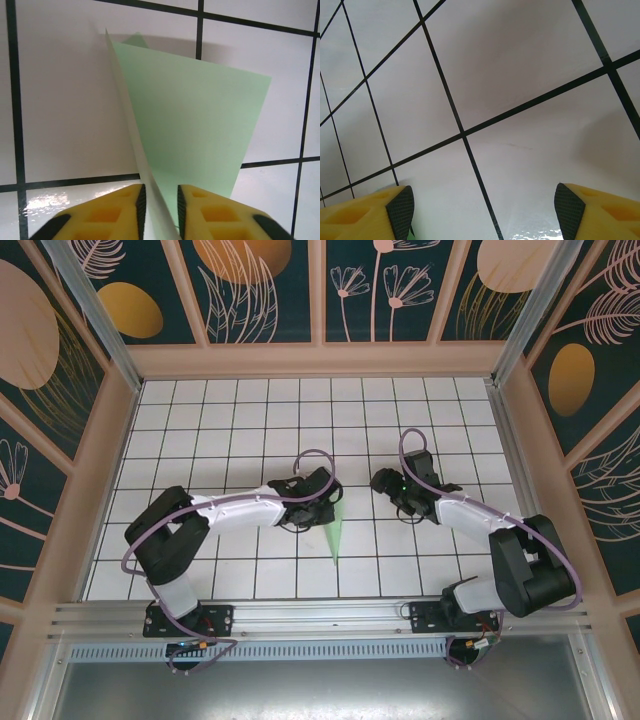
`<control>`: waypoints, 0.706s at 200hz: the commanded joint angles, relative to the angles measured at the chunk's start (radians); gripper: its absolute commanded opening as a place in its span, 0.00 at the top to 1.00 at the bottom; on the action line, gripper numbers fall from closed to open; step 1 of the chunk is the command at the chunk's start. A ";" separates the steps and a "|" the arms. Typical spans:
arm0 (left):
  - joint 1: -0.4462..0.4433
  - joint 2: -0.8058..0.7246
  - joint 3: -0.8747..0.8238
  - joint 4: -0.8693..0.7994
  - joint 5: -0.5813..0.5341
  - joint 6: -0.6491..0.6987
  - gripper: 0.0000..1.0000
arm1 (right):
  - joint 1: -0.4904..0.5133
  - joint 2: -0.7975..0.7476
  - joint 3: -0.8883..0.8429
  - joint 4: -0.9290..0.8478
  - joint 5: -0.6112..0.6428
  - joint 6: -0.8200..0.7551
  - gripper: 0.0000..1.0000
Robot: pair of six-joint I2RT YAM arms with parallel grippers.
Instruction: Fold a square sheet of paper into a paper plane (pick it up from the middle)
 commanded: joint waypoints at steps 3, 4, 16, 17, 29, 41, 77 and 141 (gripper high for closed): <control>-0.002 -0.028 -0.024 0.009 -0.026 -0.026 0.81 | -0.007 0.004 -0.006 0.000 -0.006 0.015 0.23; -0.002 -0.029 -0.025 0.011 -0.026 -0.025 0.81 | -0.007 0.003 -0.006 0.000 -0.006 0.016 0.23; -0.001 -0.029 -0.031 0.024 -0.031 -0.026 0.85 | -0.007 0.003 -0.006 0.000 -0.004 0.018 0.23; -0.002 -0.029 -0.031 0.025 -0.031 -0.025 0.85 | -0.007 0.003 -0.006 -0.001 -0.004 0.017 0.24; -0.002 -0.028 -0.029 0.030 -0.037 -0.023 0.91 | -0.007 0.005 -0.006 -0.002 -0.005 0.017 0.24; -0.001 -0.043 -0.030 0.039 -0.039 -0.021 0.98 | -0.007 0.004 -0.006 -0.003 -0.007 0.019 0.24; 0.006 -0.103 -0.005 0.072 -0.077 0.053 1.00 | -0.008 -0.004 0.012 -0.014 -0.004 0.007 0.24; 0.139 -0.168 -0.056 0.347 0.099 0.126 1.00 | -0.008 -0.047 0.036 0.046 -0.026 -0.002 0.25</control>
